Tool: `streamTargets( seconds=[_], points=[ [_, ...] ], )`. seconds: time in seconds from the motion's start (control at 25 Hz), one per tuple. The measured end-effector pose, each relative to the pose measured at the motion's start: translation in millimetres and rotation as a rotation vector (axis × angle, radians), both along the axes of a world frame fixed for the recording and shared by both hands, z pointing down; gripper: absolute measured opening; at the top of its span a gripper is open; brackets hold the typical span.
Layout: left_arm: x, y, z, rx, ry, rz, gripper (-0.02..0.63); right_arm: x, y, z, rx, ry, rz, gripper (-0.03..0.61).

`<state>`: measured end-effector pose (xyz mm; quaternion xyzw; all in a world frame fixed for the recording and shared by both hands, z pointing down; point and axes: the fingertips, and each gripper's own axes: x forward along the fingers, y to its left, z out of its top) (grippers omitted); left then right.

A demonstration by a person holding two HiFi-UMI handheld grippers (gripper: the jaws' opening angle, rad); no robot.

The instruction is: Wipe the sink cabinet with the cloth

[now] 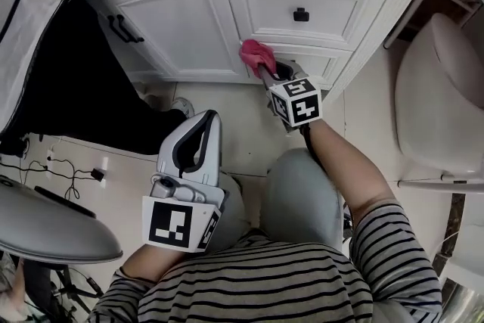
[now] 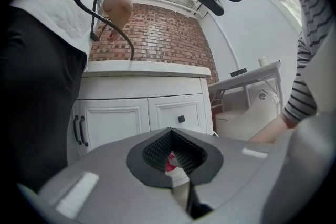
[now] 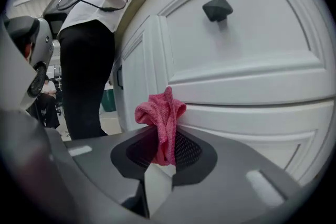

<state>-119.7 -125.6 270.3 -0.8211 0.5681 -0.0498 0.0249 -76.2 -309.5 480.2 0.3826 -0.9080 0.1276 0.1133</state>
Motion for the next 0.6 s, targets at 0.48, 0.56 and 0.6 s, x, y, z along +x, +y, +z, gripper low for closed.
streamTargets(
  seconds=[0.48,0.56,0.6],
  points=[
    [12.5,-2.1,9.3,-0.015,0.008,0.039,0.002,100.0,-15.1,10.9,-0.012,0.018,0.181,0.075],
    [19.5,-1.7,10.0,-0.017,0.010,0.051,0.002,124.2,-14.0,13.5,-0.018,0.013,0.228,0.075],
    [22.2,-1.9,9.5,-0.016,0.011,0.054,0.002,135.9,-13.5,15.0,-0.022,0.009,0.253,0.075]
  ],
)
